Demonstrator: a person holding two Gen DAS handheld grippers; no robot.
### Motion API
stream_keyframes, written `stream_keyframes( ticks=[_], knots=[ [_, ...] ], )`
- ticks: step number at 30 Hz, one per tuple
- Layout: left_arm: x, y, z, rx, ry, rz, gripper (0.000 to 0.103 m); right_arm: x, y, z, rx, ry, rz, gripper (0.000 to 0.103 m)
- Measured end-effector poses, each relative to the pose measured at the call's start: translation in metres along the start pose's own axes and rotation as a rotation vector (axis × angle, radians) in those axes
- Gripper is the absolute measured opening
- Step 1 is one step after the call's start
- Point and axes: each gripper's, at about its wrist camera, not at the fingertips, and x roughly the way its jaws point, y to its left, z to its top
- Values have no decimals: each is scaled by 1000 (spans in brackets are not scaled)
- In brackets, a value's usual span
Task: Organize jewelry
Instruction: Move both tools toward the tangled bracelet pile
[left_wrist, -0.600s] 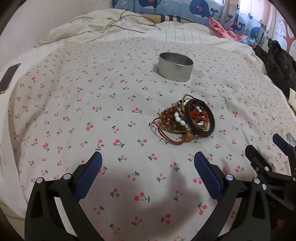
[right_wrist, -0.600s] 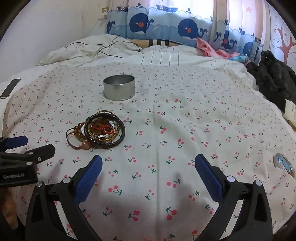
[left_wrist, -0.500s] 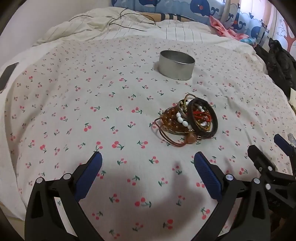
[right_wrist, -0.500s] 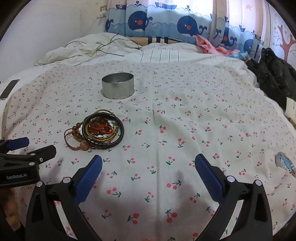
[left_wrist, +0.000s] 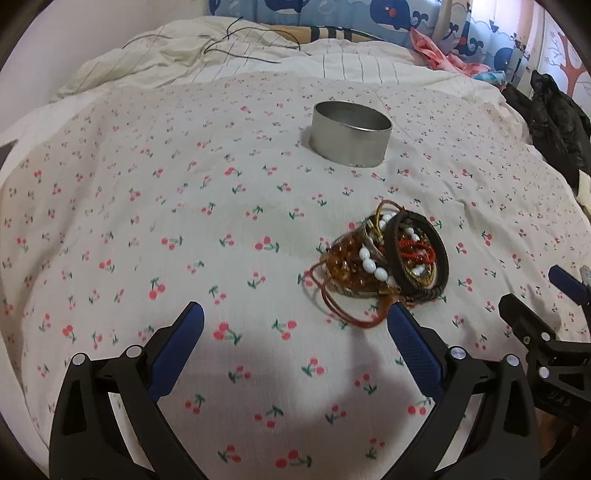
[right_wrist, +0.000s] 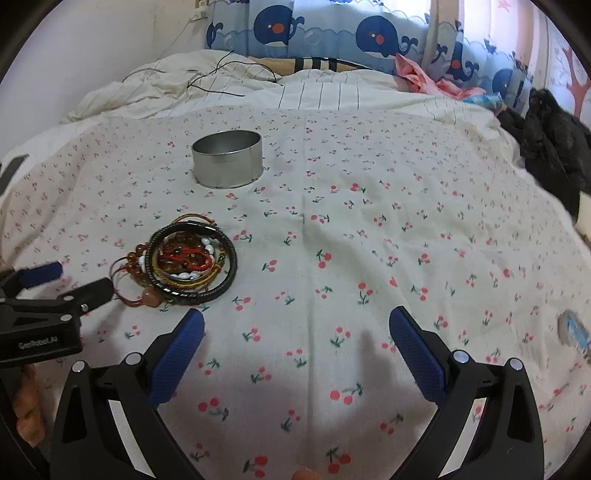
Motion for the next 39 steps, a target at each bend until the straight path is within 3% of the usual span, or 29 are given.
stream_keyframes(
  ticks=[8,18,27,39],
  knots=[
    [11,8,7,-41,39,-7,96,10,2,7,-15,9,11,96],
    [16,13,7,-46,36,54,96,13,3,11,-16,-2,34,96],
    [9,6,4,11,15,111,96,8,-1,7,12,-18,47,96],
    [7,4,1,16,19,84,96,13,4,2,-6,-9,48,96]
  ],
)
